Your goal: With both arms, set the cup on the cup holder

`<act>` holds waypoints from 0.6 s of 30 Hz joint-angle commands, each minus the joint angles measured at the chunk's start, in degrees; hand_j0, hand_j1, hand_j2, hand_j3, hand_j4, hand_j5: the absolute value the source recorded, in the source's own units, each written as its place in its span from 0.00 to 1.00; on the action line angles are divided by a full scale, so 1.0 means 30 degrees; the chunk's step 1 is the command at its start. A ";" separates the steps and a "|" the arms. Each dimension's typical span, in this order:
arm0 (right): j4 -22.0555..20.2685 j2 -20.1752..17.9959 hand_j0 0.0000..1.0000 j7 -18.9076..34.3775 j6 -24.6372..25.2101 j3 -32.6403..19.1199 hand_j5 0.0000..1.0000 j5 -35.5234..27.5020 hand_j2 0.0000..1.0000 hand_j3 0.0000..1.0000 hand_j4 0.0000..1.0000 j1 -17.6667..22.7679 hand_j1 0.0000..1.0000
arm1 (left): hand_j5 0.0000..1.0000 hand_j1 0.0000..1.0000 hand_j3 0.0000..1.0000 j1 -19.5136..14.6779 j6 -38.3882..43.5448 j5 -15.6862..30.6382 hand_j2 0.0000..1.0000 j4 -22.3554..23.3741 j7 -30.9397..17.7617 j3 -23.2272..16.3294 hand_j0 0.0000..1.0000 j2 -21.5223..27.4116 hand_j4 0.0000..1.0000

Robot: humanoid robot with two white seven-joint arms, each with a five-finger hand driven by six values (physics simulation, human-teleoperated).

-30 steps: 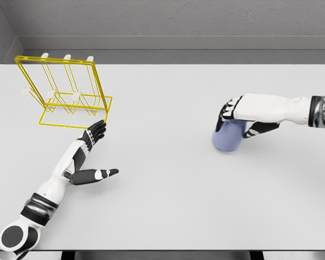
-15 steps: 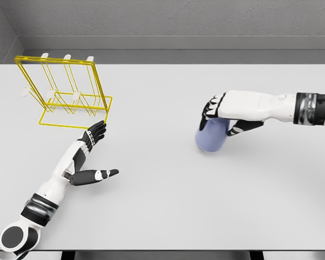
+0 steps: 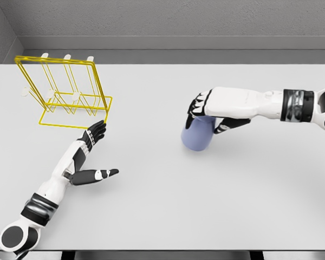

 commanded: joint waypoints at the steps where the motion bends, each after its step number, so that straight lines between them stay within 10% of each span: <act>1: -0.0085 0.0176 0.62 -0.0011 0.0060 -0.0007 0.62 -0.0103 0.62 0.62 0.62 0.0000 0.62 | 1.00 1.00 1.00 0.0000 -0.0021 -0.0029 1.00 -0.0012 0.0000 0.0000 1.00 -0.0015 1.00; 18: -0.0026 0.1671 0.62 -0.0011 0.0060 0.0081 0.62 0.0395 0.62 0.62 0.62 -0.0293 0.62 | 1.00 1.00 1.00 0.0000 0.0008 -0.0029 1.00 -0.0012 0.0000 0.0000 1.00 0.0015 1.00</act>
